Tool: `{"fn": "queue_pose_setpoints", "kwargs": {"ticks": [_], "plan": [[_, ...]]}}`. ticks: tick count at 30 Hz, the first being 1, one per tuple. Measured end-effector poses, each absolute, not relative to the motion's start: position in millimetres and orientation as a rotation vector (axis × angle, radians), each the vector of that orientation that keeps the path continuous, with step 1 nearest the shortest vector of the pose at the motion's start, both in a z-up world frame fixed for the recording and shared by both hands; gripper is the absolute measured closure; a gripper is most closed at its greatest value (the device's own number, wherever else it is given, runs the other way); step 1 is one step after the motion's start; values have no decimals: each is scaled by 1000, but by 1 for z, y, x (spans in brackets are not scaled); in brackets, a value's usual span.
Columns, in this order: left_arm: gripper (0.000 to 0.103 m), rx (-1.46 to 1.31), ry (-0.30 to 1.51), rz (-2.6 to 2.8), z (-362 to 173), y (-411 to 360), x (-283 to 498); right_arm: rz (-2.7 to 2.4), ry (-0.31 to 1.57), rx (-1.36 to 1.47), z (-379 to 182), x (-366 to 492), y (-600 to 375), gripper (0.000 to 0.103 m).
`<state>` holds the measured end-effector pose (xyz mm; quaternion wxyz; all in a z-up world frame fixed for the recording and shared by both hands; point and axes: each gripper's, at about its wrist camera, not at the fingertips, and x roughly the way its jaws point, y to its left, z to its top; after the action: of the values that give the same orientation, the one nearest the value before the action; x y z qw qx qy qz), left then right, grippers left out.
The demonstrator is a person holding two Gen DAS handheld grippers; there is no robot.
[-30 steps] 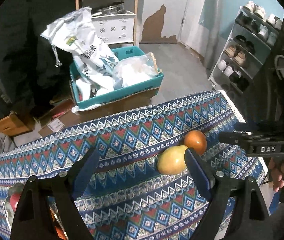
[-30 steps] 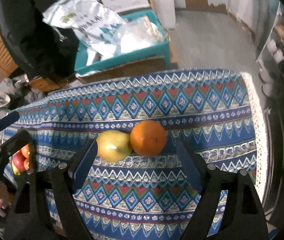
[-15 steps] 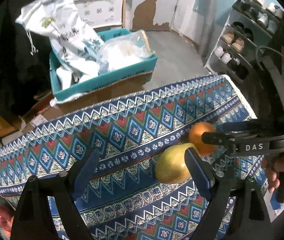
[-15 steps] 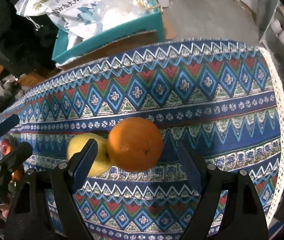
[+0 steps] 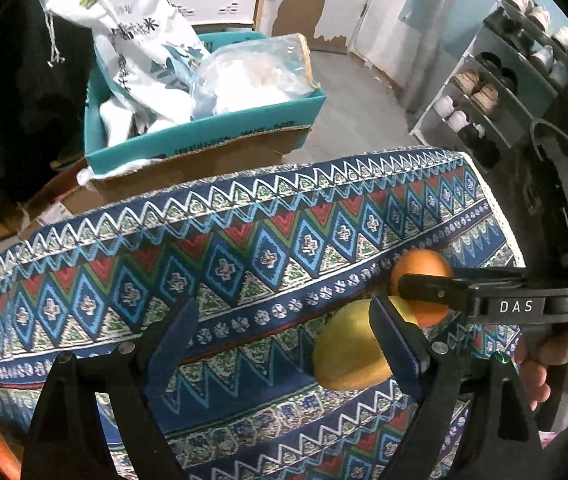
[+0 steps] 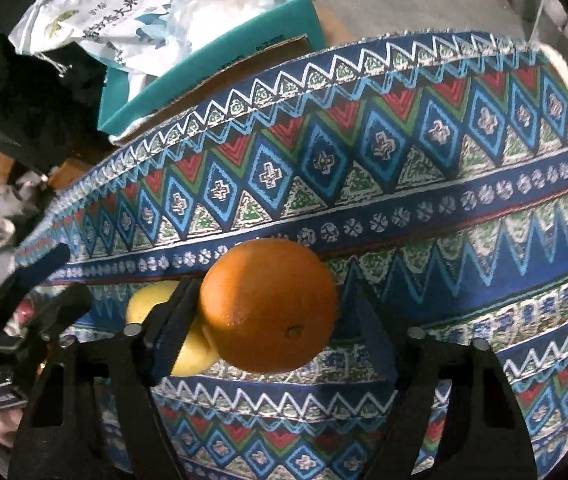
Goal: Organize fruits
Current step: 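Close the right tool on the orange while the left tool closes on the mango, then lift the orange and mango in both tools and carry them over the glass plate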
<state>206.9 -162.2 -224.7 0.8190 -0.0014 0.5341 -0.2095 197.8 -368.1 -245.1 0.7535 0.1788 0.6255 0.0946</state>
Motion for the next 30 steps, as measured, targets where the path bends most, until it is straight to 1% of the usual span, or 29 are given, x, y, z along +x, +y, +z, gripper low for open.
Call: {"fn": "queue_pose_setpoints", "kwargs": {"ticks": [4, 8, 11, 18, 30], "plan": [[15, -19, 1147, -469, -227, -168, 204, 205, 1350, 393, -243, 194, -368, 34], [15, -5, 1141, -506, -227, -176, 198, 151, 1334, 299, -235, 189, -368, 34], [15, 17, 1136, -542, -226, -183, 192, 120, 1326, 283, -228, 184, -379, 34], [15, 115, 1120, -621, -230, -207, 177, 38, 1323, 149, -214, 167, -397, 34], [15, 234, 1174, -634, -257, -242, 174, 10, 1350, 185, -234, 149, -417, 33]]}}
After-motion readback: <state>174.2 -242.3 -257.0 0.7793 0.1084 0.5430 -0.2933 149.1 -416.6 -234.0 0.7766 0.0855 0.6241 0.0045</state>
